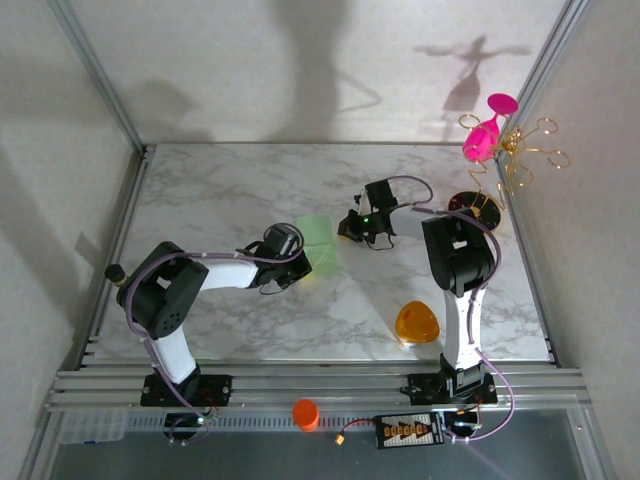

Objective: Fold a paper plane with a square sheet of paper (pick it up from the middle)

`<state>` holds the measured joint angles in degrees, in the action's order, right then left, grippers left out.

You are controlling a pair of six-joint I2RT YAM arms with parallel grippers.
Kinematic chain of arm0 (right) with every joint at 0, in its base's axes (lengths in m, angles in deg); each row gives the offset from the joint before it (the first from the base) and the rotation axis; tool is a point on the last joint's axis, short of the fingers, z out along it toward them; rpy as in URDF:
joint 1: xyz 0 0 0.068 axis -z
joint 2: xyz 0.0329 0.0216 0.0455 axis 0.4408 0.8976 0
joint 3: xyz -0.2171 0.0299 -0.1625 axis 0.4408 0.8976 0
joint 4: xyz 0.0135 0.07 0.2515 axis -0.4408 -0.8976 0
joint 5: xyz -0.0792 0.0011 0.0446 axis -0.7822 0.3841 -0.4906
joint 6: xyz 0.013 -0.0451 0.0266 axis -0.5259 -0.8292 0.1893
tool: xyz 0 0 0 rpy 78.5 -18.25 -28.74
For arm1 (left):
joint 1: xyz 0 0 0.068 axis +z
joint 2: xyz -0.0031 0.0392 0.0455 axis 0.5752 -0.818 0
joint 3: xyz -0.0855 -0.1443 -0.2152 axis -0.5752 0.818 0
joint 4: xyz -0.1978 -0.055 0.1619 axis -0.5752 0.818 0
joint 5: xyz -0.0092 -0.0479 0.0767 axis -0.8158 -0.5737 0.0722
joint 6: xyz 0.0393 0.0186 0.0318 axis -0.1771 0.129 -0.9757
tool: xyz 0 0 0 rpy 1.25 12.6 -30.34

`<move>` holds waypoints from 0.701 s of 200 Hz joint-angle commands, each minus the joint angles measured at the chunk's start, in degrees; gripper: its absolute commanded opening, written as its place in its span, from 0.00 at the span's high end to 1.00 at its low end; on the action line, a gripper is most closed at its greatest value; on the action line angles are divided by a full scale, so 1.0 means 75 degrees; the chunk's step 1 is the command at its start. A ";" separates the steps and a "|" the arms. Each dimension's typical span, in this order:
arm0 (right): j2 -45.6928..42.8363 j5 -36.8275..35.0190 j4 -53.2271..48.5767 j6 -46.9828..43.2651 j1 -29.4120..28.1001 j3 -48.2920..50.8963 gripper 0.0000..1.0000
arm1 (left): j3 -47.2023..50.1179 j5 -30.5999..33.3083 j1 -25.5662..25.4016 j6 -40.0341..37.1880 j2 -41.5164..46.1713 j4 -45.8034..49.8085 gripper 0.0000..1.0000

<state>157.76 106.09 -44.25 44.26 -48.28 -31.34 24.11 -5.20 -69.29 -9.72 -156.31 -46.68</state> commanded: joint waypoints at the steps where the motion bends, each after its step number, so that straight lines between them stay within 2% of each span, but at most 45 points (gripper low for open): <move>1: -0.0874 -0.0399 0.0292 -0.0166 -0.0064 0.0428 0.98 | -0.0091 0.0192 -0.0002 -0.0372 -0.0058 0.1379 1.00; 24: -0.1284 -0.0199 0.0539 -0.0142 -0.0327 0.0793 0.97 | -0.0478 0.0197 -0.0002 -0.0561 -0.0034 0.1580 1.00; 71: -0.0665 0.0228 0.0519 0.0009 -0.1044 0.0789 0.97 | -0.0740 0.0044 -0.0002 -0.0640 -0.0056 0.1570 1.00; 140: -0.0211 -0.0186 0.0189 -0.0013 -0.1129 0.0843 0.98 | -0.1076 -0.0497 -0.0002 -0.0747 -0.0006 0.0980 1.00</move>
<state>154.81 106.51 -41.08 44.16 -56.89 -25.72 18.32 -6.51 -69.29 -14.20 -156.33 -37.57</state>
